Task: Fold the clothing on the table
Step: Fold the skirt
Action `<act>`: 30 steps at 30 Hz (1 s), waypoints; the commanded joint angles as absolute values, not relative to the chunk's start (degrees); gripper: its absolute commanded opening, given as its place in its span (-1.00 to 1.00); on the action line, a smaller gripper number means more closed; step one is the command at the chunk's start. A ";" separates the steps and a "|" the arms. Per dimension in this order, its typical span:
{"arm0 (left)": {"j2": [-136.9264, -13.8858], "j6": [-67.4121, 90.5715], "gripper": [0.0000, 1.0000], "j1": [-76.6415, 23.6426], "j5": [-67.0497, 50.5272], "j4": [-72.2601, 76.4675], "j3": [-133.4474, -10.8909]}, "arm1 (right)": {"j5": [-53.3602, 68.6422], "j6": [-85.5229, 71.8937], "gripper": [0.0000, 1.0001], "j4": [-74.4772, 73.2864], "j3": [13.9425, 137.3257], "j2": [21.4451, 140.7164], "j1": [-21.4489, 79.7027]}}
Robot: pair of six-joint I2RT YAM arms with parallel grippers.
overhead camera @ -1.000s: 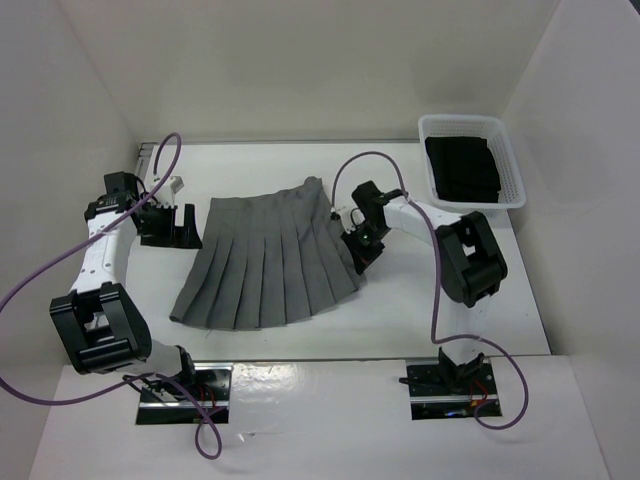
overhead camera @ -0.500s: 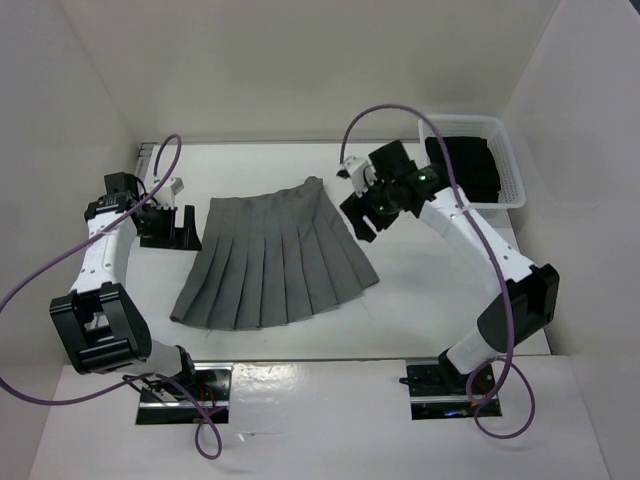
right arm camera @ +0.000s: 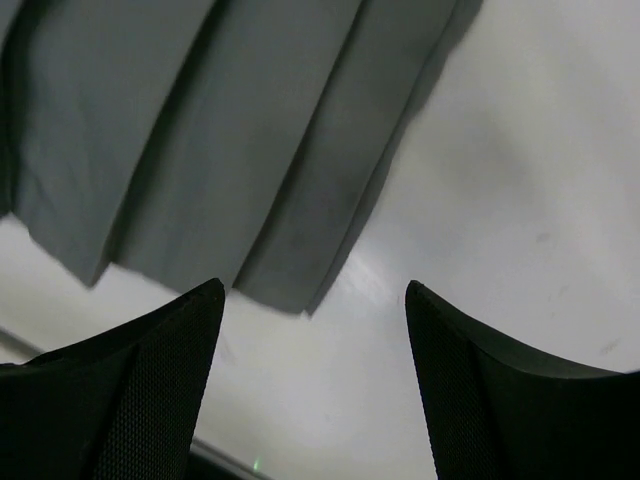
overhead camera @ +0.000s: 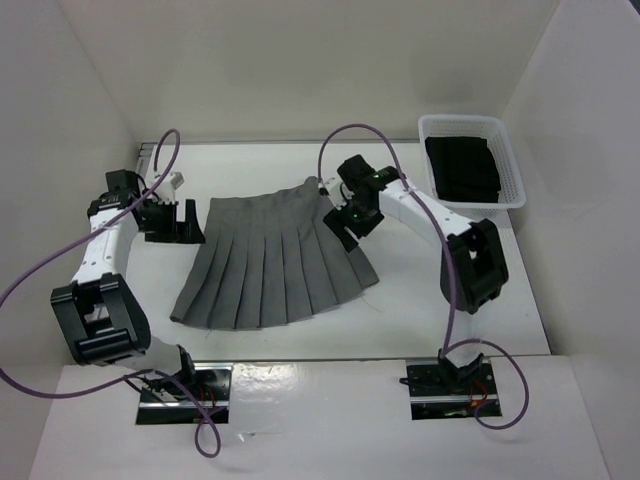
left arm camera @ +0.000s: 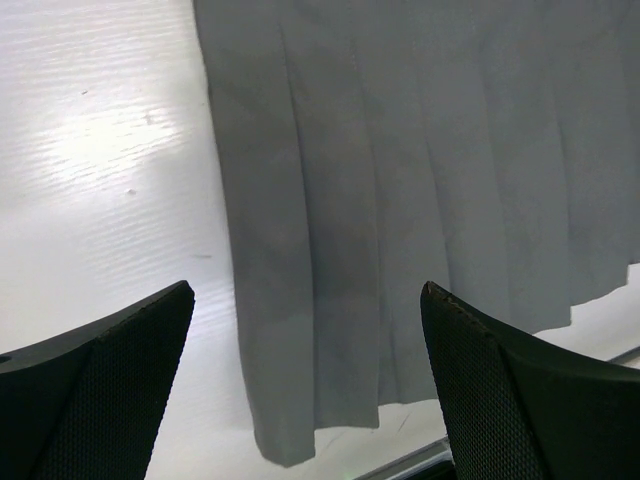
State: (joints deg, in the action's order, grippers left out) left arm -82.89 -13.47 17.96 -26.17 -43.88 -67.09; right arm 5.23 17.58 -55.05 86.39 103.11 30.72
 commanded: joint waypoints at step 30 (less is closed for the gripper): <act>-124.62 -12.03 0.83 13.80 -25.49 -33.13 -100.99 | 30.14 12.05 0.55 -55.20 155.47 152.13 20.39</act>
